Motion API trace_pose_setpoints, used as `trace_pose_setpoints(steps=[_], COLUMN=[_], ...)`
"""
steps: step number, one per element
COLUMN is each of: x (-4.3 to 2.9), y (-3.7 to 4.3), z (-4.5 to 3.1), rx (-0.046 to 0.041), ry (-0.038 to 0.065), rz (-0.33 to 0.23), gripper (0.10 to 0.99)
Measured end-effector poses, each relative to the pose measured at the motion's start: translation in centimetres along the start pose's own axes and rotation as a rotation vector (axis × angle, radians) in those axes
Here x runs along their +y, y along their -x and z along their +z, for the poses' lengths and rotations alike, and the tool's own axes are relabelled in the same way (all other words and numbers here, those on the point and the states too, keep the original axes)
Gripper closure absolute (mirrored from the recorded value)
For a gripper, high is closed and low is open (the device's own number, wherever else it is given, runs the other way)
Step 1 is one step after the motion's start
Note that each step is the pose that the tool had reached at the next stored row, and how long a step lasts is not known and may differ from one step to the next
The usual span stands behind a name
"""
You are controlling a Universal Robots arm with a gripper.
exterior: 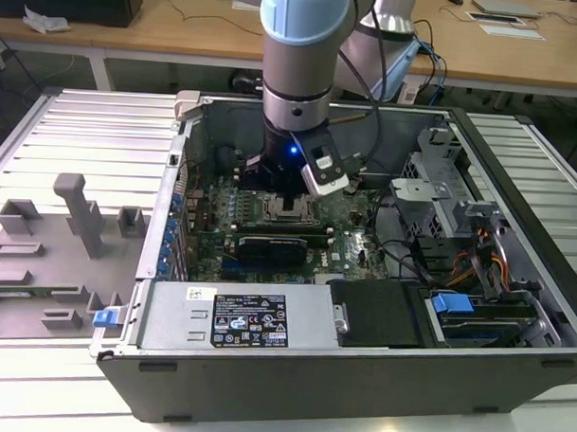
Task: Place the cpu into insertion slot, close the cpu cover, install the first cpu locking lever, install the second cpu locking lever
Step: 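Install the second cpu locking lever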
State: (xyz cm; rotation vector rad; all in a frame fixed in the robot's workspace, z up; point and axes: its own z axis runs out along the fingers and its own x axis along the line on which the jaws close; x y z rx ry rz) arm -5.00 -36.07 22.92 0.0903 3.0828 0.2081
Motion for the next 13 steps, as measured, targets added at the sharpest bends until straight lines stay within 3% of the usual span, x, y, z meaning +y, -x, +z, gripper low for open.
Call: trace_pose_setpoints(steps=[2, 5, 7, 13], x=[1.17, 1.52, 1.64, 1.64], y=[0.13, 0.14, 0.16, 0.16], z=[0.16, -0.15, -0.47, -0.47], rx=[-0.0008, -0.0012, -0.0015, -0.0015], ry=[-0.015, -0.028, -0.03, -0.03], rz=[-0.001, -0.001, -0.002, -0.002], gripper=[0.98, 0.98, 0.98, 0.98])
